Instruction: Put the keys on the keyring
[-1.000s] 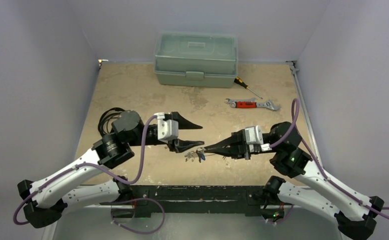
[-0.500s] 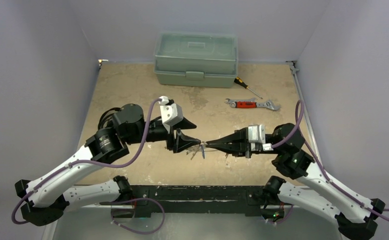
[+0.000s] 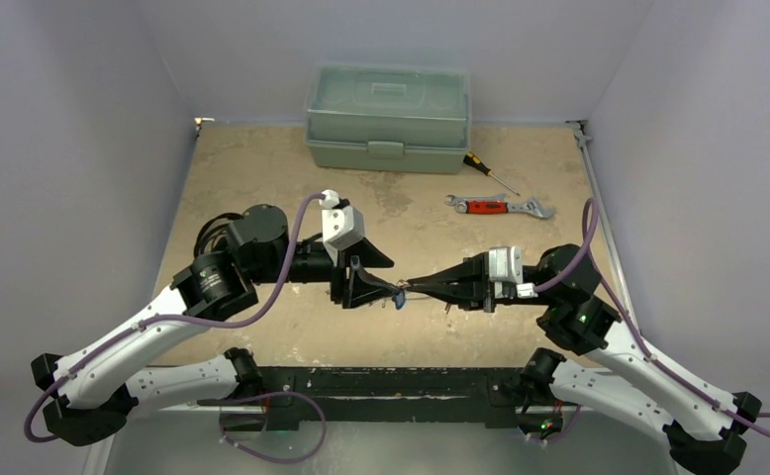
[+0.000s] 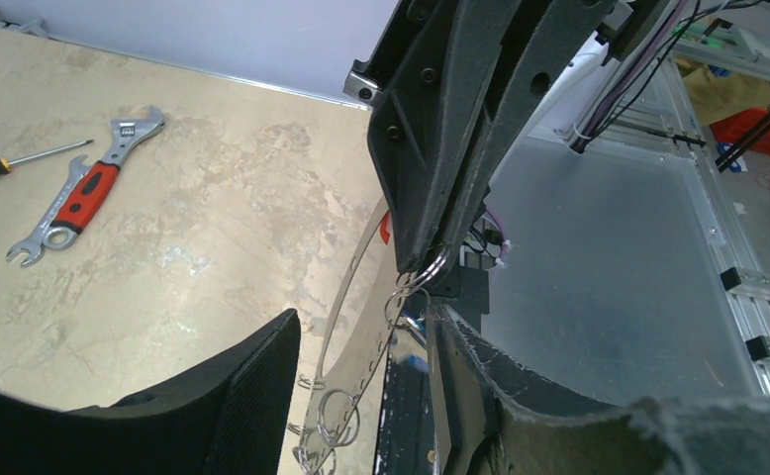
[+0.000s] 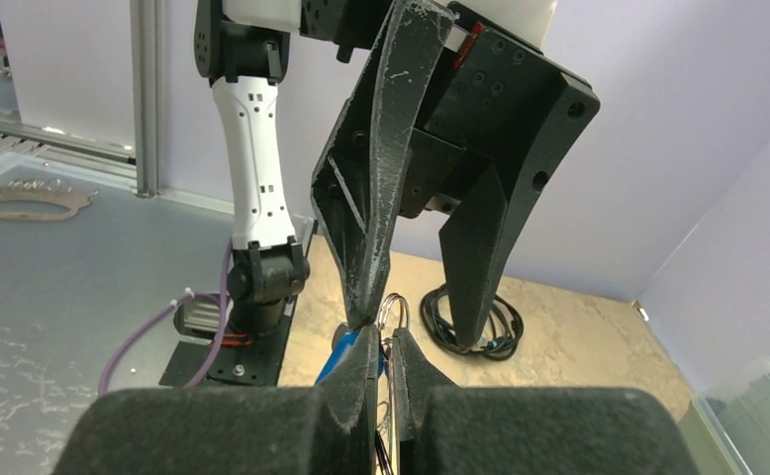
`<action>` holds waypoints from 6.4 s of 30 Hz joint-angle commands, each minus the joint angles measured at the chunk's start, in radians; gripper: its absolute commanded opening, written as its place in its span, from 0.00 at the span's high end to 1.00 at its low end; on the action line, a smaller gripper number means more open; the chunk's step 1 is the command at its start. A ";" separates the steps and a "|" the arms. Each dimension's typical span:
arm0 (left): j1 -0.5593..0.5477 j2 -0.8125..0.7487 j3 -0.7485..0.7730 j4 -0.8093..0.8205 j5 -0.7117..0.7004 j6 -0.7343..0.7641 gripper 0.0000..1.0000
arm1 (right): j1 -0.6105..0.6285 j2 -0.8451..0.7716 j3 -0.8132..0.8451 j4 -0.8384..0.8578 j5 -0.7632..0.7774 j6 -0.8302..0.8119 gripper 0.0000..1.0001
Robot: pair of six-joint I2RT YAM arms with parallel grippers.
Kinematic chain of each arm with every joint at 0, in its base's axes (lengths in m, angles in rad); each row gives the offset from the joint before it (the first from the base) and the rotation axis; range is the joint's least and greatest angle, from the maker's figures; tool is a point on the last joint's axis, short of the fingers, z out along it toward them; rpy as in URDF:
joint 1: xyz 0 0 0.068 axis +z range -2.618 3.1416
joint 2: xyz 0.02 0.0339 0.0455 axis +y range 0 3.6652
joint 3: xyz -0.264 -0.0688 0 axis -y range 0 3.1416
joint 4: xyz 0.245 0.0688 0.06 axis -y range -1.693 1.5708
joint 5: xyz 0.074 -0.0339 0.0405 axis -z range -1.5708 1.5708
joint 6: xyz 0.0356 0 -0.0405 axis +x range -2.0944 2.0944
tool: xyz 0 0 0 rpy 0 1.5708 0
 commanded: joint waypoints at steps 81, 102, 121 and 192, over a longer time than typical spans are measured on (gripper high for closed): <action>-0.005 0.133 0.235 -0.243 -0.078 0.057 1.00 | 0.045 0.210 0.096 -0.106 0.337 -0.055 1.00; -0.005 0.212 0.306 -0.208 0.237 -0.005 0.63 | 0.048 0.133 0.020 0.002 0.362 -0.056 1.00; -0.005 -0.197 -0.044 0.065 0.000 0.498 0.52 | 0.048 -0.041 -0.044 0.087 0.068 -0.011 1.00; 0.061 -0.054 -0.330 0.465 -0.026 0.412 1.00 | 0.048 -0.064 -0.123 -0.040 0.511 0.377 0.46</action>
